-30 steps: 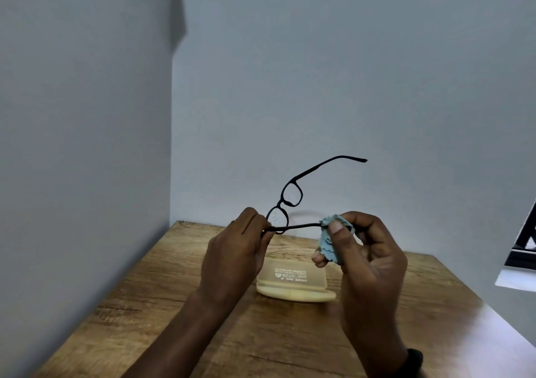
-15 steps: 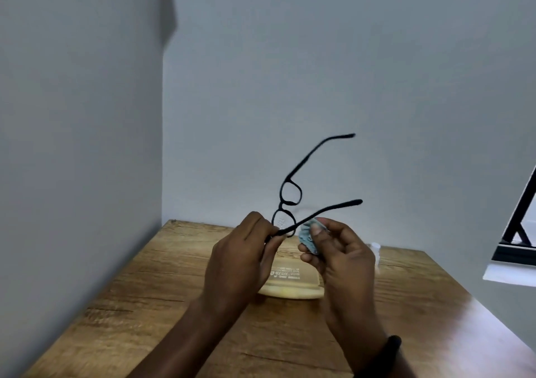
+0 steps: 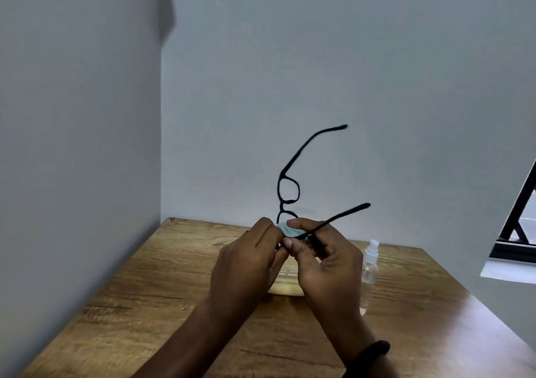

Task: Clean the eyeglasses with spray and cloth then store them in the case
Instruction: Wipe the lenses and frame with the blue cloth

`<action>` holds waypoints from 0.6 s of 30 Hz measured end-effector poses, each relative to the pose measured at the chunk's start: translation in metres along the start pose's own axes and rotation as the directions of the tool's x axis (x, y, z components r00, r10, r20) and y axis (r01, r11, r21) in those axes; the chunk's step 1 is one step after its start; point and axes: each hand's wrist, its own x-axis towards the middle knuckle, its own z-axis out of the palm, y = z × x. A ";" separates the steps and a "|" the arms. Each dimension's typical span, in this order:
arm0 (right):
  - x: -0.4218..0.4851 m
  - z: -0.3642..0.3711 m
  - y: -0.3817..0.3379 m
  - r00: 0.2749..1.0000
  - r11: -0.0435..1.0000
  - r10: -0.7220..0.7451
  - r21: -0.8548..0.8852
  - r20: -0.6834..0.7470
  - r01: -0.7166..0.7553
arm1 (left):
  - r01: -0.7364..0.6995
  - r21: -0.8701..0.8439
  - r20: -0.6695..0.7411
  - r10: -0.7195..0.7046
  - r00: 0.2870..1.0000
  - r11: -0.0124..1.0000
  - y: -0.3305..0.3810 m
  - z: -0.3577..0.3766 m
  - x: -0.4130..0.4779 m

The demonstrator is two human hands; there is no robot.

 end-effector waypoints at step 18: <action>0.030 -0.048 0.018 0.847 0.846 0.295 0.290 0.443 -0.447 | 0.853 -0.519 0.621 -0.660 0.422 0.058 -0.054 -0.009 0.014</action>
